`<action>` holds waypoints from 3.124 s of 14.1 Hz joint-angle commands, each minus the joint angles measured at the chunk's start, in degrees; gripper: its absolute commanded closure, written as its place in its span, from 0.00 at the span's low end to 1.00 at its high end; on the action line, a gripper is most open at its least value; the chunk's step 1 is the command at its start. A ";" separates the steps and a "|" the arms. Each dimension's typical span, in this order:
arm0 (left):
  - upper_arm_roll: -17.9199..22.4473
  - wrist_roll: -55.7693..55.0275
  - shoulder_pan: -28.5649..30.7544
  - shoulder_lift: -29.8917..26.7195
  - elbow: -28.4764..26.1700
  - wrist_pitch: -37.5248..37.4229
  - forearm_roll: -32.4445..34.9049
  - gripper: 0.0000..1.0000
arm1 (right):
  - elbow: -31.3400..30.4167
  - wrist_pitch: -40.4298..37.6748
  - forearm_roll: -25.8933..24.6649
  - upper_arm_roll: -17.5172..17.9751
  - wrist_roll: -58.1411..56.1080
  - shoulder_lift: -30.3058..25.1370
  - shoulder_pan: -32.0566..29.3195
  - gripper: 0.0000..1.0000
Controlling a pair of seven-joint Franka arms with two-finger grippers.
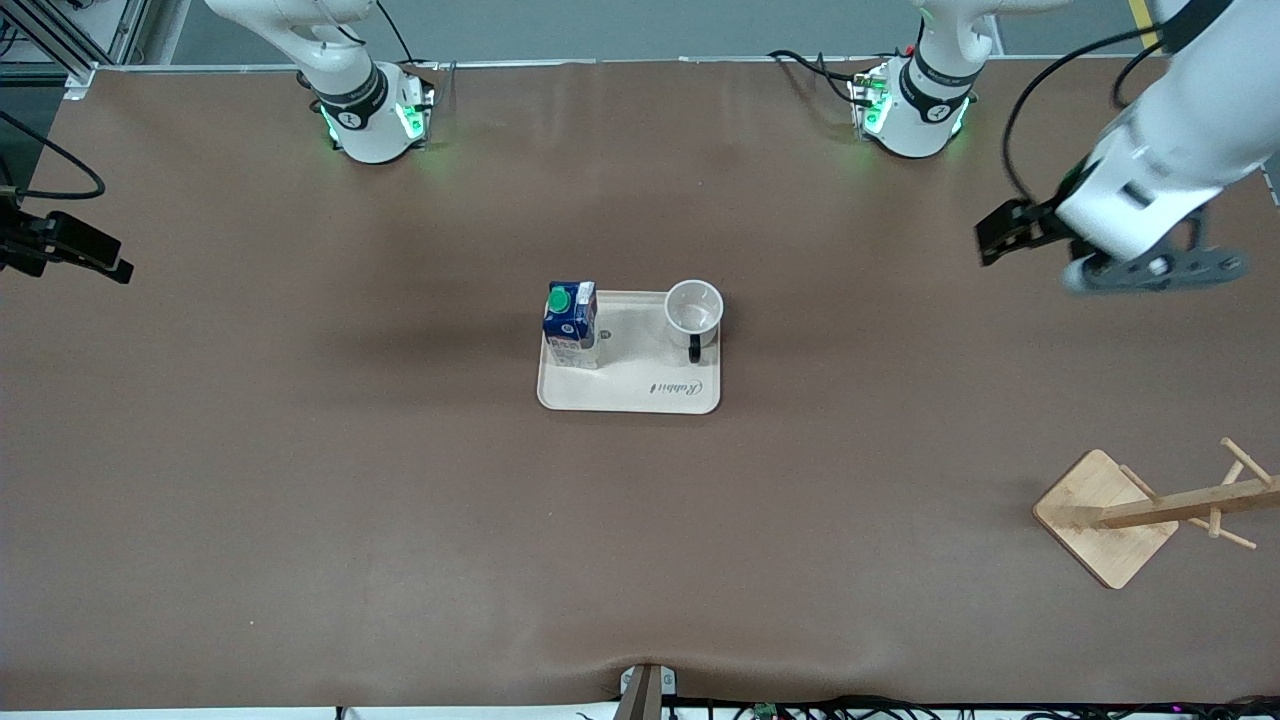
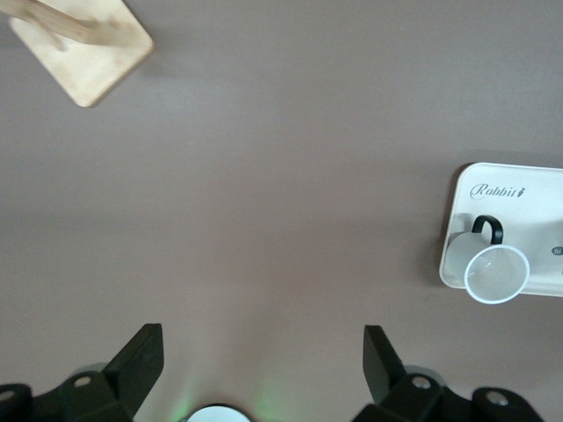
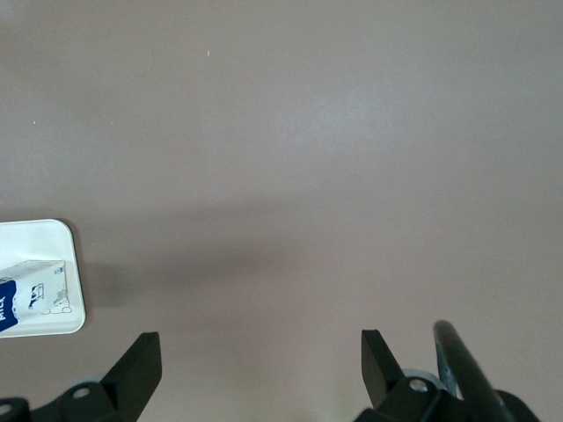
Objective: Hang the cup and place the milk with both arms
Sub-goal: 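Move the left gripper toward the white mug on the tray, then lower the left gripper into the white mug rim and grasp it, then lift the mug with the left gripper while the right gripper reaches the carton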
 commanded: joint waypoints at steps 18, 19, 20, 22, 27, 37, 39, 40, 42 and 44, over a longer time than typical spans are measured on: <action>-7.61 -40.11 -18.40 16.46 -23.80 41.02 11.33 0.00 | 1.44 -0.93 -0.57 0.70 0.39 2.05 -1.22 0.00; -8.06 -40.11 -18.40 16.55 -25.03 41.02 11.16 0.02 | 1.35 -1.02 -0.40 0.70 0.39 2.05 -1.31 0.00; -8.41 -40.11 -18.57 16.55 -26.09 41.02 11.16 0.05 | 1.35 -1.11 -0.40 0.62 0.47 2.05 -1.40 0.00; -9.20 -40.19 -18.75 18.12 -26.71 41.72 11.16 0.14 | 1.35 -1.28 -0.22 0.62 0.30 2.14 -1.67 0.00; -10.79 -41.07 -19.89 20.59 -26.28 41.72 10.72 0.47 | 1.00 -1.11 -0.04 0.70 0.30 3.54 -1.58 0.00; -10.53 -40.72 -20.24 22.36 -19.70 40.51 11.68 1.00 | 1.18 0.82 -0.57 0.79 0.21 6.18 -0.70 0.00; -10.35 -40.11 -19.11 20.77 -15.05 34.11 11.77 1.00 | 1.26 0.65 -0.66 0.79 0.21 8.02 -0.61 0.00; -10.35 -38.89 -18.58 20.33 -12.07 30.42 11.77 1.00 | 1.35 0.74 -0.66 0.88 0.21 8.02 -0.61 0.00; -10.09 -35.90 -17.09 19.19 -6.53 23.91 11.77 1.00 | 1.35 0.74 0.21 1.05 0.12 8.11 -0.52 0.00; -10.17 -29.25 -12.36 16.74 -3.96 19.94 11.60 1.00 | 1.35 1.96 0.48 1.40 0.12 8.29 -0.09 0.00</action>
